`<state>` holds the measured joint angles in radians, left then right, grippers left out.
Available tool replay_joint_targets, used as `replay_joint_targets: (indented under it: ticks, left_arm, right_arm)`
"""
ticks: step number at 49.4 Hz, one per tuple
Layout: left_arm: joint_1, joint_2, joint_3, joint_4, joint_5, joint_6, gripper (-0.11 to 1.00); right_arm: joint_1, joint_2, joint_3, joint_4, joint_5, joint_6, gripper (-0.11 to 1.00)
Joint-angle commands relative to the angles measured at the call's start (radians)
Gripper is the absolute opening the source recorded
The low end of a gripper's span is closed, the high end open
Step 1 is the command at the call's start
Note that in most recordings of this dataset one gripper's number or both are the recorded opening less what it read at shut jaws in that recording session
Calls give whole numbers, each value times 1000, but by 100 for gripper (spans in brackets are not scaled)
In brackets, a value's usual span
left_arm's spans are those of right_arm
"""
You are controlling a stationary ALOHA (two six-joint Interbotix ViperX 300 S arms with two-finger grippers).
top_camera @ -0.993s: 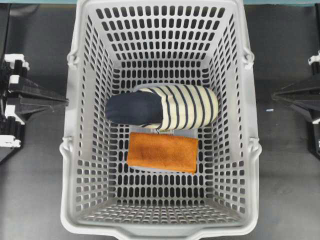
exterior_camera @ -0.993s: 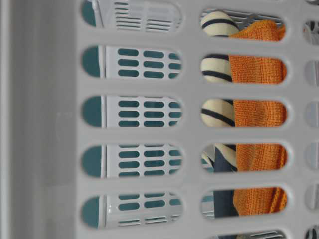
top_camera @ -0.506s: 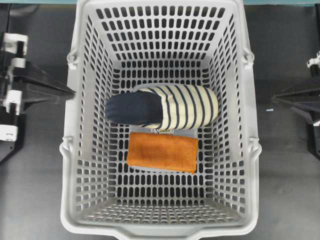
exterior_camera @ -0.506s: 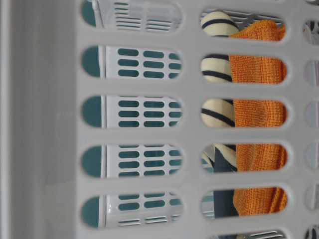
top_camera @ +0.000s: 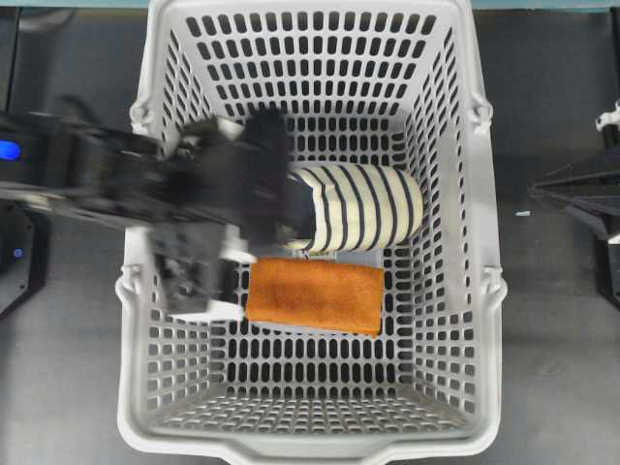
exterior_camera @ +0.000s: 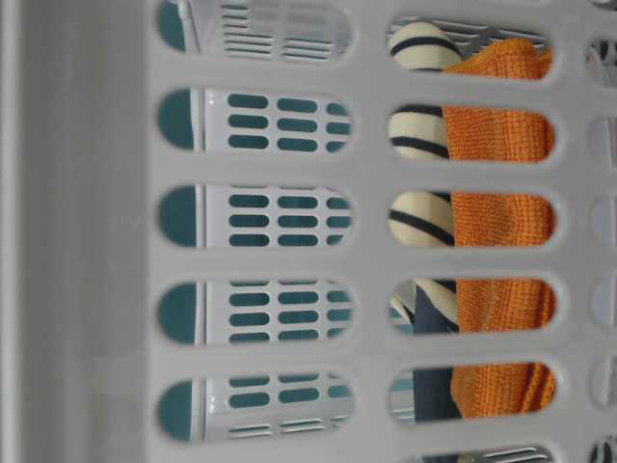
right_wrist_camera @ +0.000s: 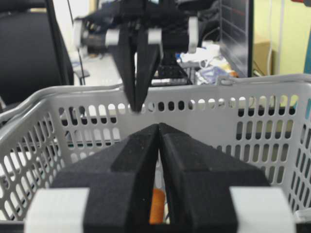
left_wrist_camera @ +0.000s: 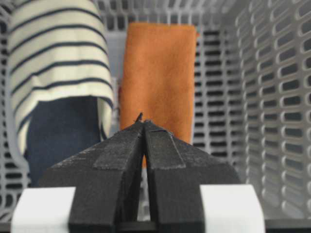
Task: Pick up the orange cloth from the shopping basket with the left arm.
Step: 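Move the left gripper into the basket above the orange cloth, then lower the left gripper onto the orange cloth and close it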
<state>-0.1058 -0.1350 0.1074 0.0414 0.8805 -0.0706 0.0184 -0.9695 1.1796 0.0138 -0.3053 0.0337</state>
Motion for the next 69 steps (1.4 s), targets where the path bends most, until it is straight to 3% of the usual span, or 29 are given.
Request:
replay_joint_targets:
  ticks: [1, 13, 17, 25, 30, 49, 69]
  left_arm:
    - [-6, 57, -83, 3, 52, -5, 0]
    - [-8, 161, -107, 3, 54, -15, 3]
    - [-8, 186, -112, 3, 44, -14, 21]
    - [-2, 235, -110, 3, 51, -9, 71]
    - [-2, 272, -107, 3, 46, -5, 89]
    - [-21, 357, -100, 2, 23, -2, 90]
    - [-25, 357, 23, 3, -92, -14, 90]
  right_arm:
    - [3, 5, -11, 5, -12, 0, 0]
    - [5, 5, -11, 5, -12, 2, 0]
    - [5, 5, -9, 5, -12, 0, 0]
    - [5, 5, -9, 5, -12, 0, 0]
    - [5, 5, -9, 5, -12, 2, 0]
    - [5, 3, -9, 5, -8, 2, 0]
    - [5, 3, -2, 5, -6, 2, 0]
